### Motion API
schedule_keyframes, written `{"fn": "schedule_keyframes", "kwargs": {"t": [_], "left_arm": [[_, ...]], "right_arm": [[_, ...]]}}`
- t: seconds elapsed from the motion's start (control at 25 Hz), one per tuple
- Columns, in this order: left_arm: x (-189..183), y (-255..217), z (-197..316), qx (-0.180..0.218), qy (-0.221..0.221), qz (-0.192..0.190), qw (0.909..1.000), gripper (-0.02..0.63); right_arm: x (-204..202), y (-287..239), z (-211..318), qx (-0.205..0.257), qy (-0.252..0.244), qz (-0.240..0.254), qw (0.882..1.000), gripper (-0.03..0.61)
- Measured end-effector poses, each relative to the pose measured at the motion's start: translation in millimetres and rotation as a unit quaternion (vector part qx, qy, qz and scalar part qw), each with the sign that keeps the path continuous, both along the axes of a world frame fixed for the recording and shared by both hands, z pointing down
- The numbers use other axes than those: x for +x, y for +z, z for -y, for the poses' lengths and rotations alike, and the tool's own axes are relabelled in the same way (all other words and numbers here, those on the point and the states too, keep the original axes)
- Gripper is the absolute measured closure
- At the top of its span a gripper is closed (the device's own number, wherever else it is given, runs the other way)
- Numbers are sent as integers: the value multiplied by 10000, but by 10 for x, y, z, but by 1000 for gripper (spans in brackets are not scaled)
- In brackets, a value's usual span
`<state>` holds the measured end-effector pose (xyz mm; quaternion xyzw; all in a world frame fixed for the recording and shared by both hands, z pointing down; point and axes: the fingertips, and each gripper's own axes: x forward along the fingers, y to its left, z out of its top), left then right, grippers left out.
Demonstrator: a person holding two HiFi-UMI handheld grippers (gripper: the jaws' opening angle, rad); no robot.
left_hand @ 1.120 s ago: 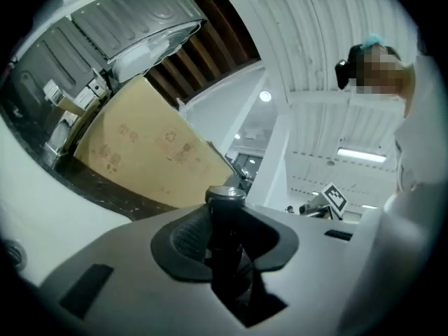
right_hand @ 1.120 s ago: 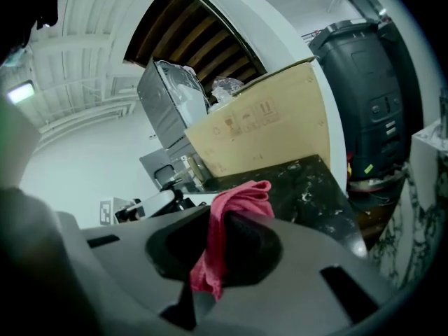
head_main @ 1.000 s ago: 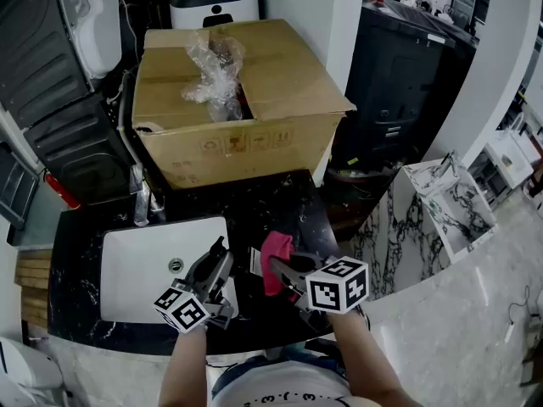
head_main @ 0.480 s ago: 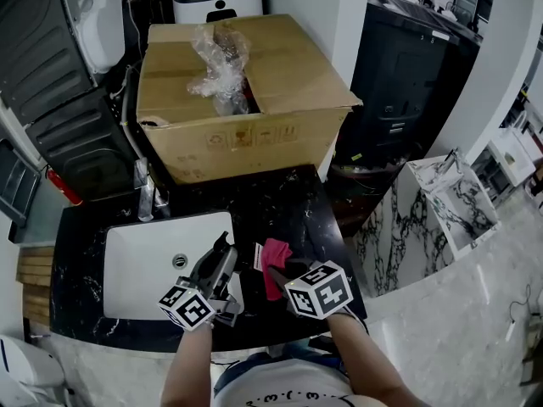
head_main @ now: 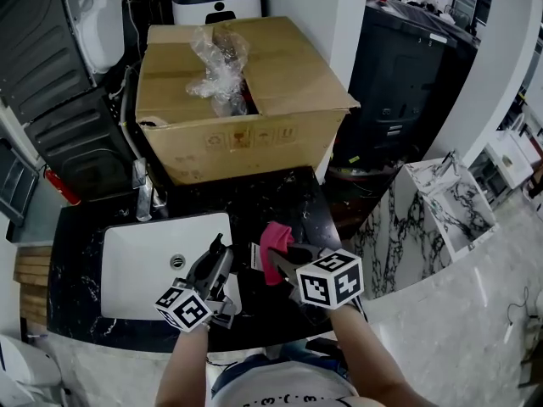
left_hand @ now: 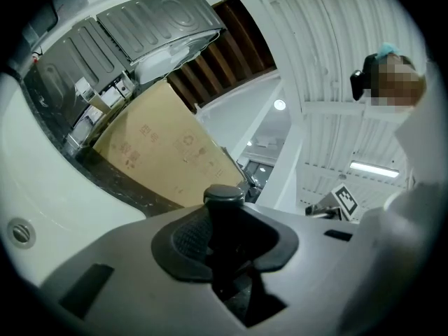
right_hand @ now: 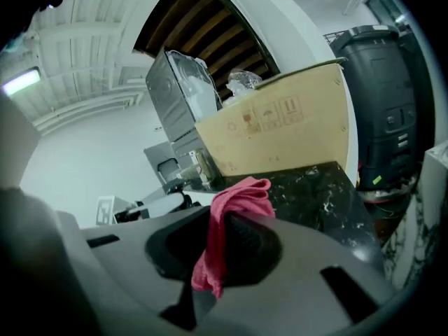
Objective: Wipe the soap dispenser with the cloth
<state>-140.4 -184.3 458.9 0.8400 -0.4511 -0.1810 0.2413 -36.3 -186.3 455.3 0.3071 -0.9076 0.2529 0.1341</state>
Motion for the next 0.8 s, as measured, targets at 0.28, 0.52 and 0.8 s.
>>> {"fn": "schedule_keyframes", "kwargs": {"t": [0.28, 0.52, 0.8], "left_arm": [[24, -3, -12, -60, 36, 232, 9997, 505], [17, 2, -1, -85, 16, 254, 9996, 505], [78, -7, 3, -60, 108, 396, 9991, 505]], "right_arm": [[-357, -50, 205, -158, -391, 280, 9987, 529], [-144, 366, 314, -537, -183, -483, 9972, 529], [169, 655, 211, -837, 30, -963, 9918, 528]]}}
